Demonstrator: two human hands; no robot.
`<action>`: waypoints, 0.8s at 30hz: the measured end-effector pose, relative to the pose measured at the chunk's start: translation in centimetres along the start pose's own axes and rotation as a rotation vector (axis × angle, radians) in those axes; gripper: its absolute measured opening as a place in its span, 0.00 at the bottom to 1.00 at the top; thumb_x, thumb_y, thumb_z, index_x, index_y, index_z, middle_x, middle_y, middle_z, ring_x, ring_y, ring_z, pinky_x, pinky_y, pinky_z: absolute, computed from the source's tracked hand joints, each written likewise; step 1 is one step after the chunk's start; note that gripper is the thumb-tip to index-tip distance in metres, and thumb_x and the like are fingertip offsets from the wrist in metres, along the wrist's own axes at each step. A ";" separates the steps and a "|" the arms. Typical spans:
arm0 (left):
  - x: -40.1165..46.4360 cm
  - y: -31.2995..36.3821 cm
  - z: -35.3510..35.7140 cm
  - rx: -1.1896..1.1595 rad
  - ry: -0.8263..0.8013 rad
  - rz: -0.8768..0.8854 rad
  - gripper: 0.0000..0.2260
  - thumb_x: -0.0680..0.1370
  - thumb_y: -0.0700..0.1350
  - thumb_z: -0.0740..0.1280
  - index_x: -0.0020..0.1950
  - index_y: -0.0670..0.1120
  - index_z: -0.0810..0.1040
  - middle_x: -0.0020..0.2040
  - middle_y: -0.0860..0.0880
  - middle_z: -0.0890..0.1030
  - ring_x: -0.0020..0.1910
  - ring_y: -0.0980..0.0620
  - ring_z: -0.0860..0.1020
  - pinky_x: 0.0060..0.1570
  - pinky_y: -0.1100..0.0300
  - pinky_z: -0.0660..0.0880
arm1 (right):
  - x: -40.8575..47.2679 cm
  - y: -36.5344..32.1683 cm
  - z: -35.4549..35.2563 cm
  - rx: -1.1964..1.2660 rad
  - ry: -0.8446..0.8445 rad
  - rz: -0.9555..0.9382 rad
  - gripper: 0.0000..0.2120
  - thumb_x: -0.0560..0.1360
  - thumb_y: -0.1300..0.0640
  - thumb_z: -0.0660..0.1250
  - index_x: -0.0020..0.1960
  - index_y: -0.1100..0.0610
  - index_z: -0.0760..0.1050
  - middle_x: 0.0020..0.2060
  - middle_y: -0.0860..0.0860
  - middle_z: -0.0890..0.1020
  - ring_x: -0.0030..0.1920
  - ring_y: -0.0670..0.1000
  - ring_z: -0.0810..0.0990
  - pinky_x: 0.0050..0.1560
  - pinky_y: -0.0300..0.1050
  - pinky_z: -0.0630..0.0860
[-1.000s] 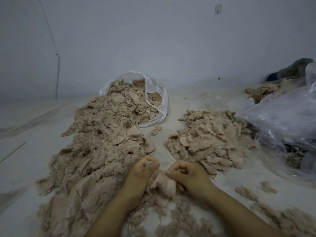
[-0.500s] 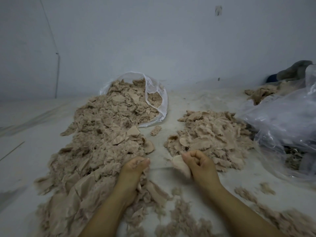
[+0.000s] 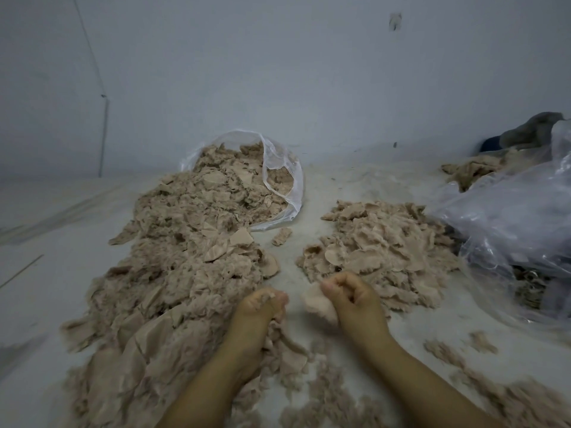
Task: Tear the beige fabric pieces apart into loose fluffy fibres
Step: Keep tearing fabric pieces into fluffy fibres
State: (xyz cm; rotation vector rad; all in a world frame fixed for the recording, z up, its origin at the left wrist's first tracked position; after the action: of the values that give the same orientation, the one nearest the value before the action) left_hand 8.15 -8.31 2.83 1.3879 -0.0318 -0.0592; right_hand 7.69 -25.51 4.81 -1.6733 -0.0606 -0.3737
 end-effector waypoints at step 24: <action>-0.2 -0.4 1.8 -0.211 -0.230 -0.011 0.14 0.73 0.37 0.66 0.58 0.39 0.79 0.52 0.38 0.82 0.50 0.43 0.82 0.44 0.57 0.80 | -2.4 1.8 3.6 0.203 -0.292 0.309 0.13 0.72 0.60 0.72 0.49 0.68 0.74 0.28 0.52 0.76 0.26 0.46 0.73 0.27 0.38 0.71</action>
State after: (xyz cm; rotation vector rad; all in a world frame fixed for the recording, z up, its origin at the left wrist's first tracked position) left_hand 7.82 -10.10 2.80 1.1648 -0.2041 -0.2249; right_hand 6.62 -21.80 2.05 -1.4954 -0.0532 0.1090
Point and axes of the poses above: each hand's wrist, its own x-axis towards the middle knuckle, its own z-axis out of the palm, y = z × x, the point moved 7 cm from there along x, towards the middle knuckle
